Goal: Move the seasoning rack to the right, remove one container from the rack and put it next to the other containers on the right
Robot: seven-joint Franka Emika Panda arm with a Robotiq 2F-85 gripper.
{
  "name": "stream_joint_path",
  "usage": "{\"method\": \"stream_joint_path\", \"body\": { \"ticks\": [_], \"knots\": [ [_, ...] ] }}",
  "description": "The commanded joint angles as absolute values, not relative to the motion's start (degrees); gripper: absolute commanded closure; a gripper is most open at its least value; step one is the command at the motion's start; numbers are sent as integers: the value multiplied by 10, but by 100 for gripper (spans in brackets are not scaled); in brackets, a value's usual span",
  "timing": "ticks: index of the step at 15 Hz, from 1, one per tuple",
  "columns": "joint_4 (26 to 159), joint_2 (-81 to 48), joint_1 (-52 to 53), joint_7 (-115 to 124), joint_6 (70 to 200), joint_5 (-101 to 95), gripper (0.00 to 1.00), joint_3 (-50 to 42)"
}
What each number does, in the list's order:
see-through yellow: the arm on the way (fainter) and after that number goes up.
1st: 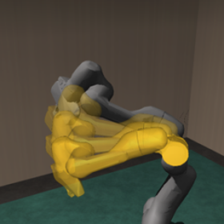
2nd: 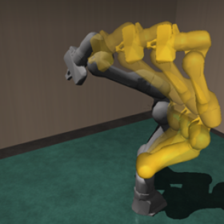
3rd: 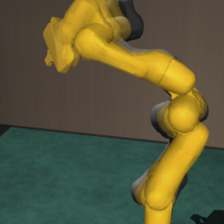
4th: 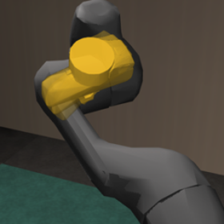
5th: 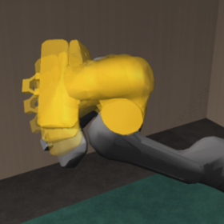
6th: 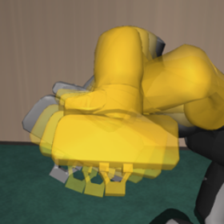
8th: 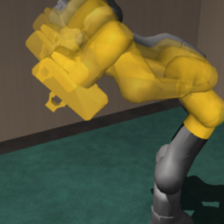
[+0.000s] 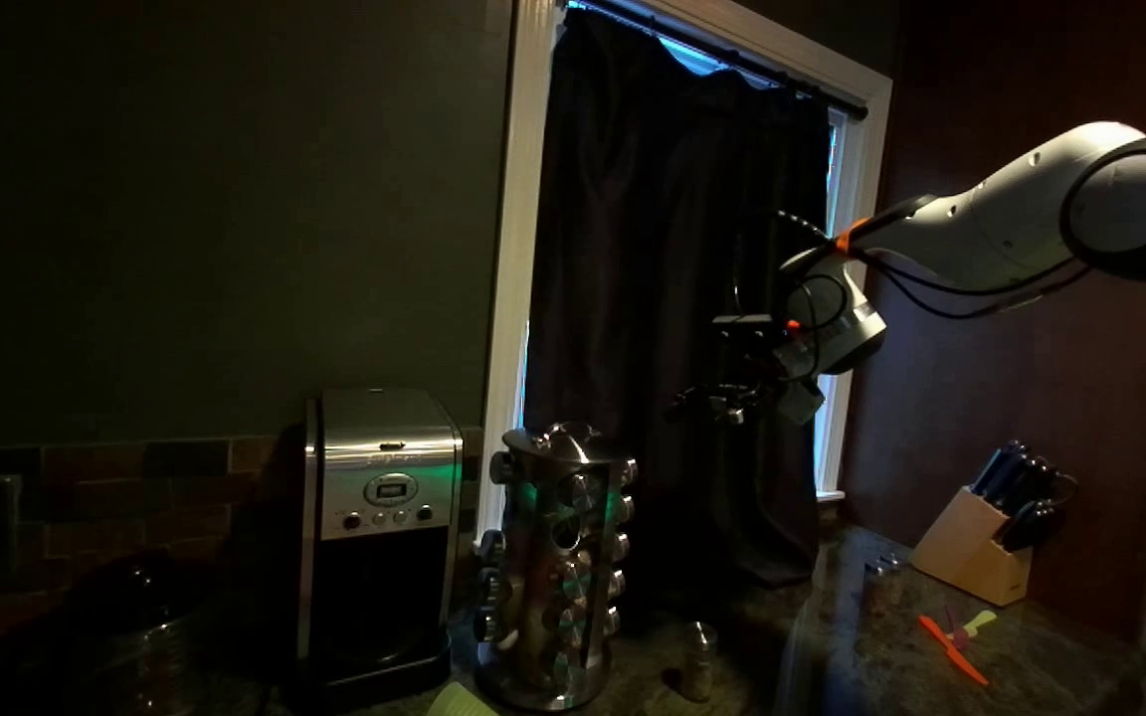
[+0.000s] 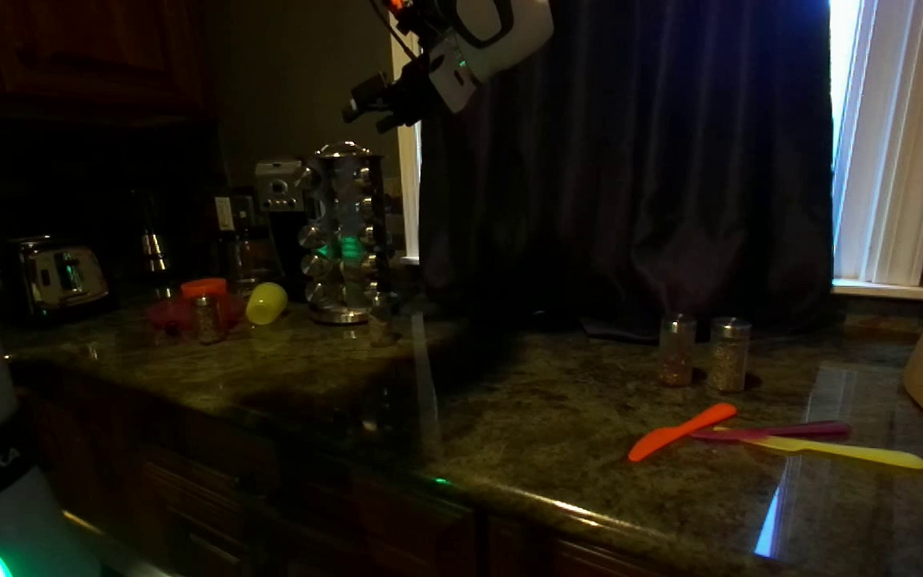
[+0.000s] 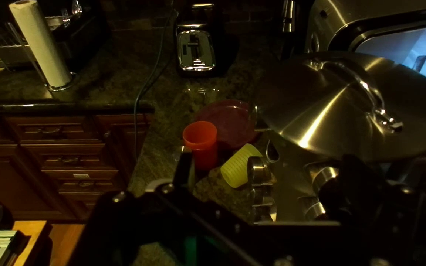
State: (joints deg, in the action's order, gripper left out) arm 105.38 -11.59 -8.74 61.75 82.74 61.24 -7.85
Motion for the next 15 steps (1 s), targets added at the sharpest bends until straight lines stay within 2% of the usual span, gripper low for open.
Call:
{"method": "stream_joint_path", "body": {
  "ticks": [1,15],
  "knots": [
    [1043,-155,-93,564,824,631,0,-85],
    [990,-267,-80,506,820,690,0,-67]
  ]
}}
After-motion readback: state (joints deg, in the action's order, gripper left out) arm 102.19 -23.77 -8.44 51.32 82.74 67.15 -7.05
